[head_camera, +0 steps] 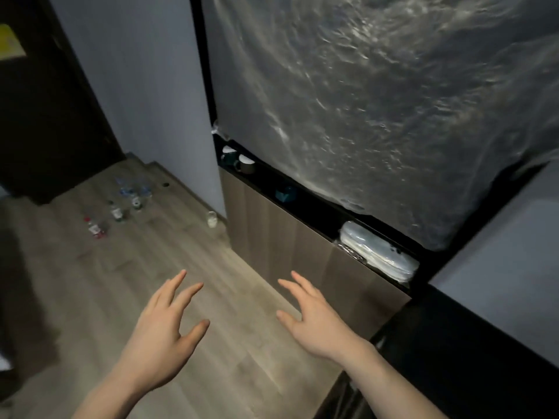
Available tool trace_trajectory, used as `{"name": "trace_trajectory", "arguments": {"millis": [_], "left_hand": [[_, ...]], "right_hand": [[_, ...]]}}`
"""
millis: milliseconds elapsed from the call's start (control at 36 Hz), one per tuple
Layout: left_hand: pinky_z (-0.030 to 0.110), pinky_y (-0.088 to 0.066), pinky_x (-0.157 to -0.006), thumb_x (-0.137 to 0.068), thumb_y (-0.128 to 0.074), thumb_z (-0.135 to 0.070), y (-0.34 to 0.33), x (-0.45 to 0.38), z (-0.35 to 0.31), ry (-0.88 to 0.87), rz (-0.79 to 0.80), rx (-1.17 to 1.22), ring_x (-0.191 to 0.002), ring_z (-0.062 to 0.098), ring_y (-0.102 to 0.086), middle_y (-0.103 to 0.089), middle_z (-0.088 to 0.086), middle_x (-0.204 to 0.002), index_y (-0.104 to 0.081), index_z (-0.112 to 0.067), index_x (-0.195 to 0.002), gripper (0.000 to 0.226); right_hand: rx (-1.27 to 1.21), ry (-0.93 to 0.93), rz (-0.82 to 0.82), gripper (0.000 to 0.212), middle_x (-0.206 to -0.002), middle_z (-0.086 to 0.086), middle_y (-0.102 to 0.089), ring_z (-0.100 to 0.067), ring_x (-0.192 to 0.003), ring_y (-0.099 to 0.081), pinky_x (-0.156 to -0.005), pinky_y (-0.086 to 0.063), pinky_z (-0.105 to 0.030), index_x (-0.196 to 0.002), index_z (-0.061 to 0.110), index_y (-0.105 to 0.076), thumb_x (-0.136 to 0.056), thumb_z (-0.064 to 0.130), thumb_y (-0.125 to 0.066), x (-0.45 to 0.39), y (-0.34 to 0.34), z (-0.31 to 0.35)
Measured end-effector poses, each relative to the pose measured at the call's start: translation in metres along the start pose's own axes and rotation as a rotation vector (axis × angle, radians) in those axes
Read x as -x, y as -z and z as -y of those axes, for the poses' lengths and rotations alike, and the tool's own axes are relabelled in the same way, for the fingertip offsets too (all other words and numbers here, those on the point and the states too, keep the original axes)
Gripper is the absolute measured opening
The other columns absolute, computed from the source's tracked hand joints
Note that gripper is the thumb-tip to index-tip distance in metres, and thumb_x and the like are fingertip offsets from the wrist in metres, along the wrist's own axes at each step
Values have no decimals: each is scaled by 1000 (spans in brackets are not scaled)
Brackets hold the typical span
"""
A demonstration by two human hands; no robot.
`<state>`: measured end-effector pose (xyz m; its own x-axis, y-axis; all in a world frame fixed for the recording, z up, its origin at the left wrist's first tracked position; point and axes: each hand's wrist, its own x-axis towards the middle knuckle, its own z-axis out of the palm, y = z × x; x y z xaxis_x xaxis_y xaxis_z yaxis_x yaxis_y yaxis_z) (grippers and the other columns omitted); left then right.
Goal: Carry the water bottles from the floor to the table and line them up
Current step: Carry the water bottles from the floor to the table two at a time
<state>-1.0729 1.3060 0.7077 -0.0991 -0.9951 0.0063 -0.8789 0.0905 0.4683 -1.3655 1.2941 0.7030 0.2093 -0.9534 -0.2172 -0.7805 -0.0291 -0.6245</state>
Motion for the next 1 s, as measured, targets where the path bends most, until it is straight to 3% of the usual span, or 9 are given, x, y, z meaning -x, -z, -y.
{"name": "trace_trajectory", "arguments": {"millis": [83,139,417,667,917,1000], "left_hand": [[43,-28,-121,-85,-64,-53,29,-22,46,-6,-12,-33,-151,26,-26,-25,-2,-165,-53,-29,-145,66],[42,-26,-122,-87,-71,-48,45,-38,73,5,0,-64,-152,27,-25,-25,0,-166,-52,-28,-146,65],[38,-23,-123,-90,-70,-46,88,-121,159,57,12,-32,-154,20,-16,-15,-8,-168,-44,-35,-149,66],[38,-20,-123,-91,-67,-50,132,-242,233,98,-5,-80,-154,20,-13,-11,-10,-168,-40,-38,-151,66],[41,-22,-124,-90,-67,-53,189,-360,303,208,-32,-86,-154,19,-15,-13,-8,-168,-40,-39,-151,68],[40,-21,-124,-90,-67,-51,203,-385,329,247,-44,-76,-154,20,-16,-13,-7,-168,-41,-37,-151,67]], "right_hand": [[10,37,1,64,-168,9,-6,-12,-154,-10,-119,-9,-22,-155,35,-29,-98,45,-56,-40,-19,40],[6,43,5,64,-168,9,-7,-12,-154,-11,-119,-11,-23,-155,34,-30,-98,45,-56,-62,-29,62],[16,90,46,66,-165,22,-3,-6,-152,-7,-119,-12,-25,-154,43,-26,-94,52,-54,-184,-54,120],[1,145,90,66,-167,16,-2,-9,-153,-6,-118,-12,-24,-155,39,-27,-96,48,-56,-346,-57,175],[57,235,161,68,-168,12,-3,-15,-155,-6,-125,-16,-39,-155,38,-26,-95,49,-56,-511,-55,243],[97,269,183,68,-168,9,-5,-16,-155,-8,-125,-15,-36,-155,38,-27,-95,50,-57,-558,-59,270]]}}
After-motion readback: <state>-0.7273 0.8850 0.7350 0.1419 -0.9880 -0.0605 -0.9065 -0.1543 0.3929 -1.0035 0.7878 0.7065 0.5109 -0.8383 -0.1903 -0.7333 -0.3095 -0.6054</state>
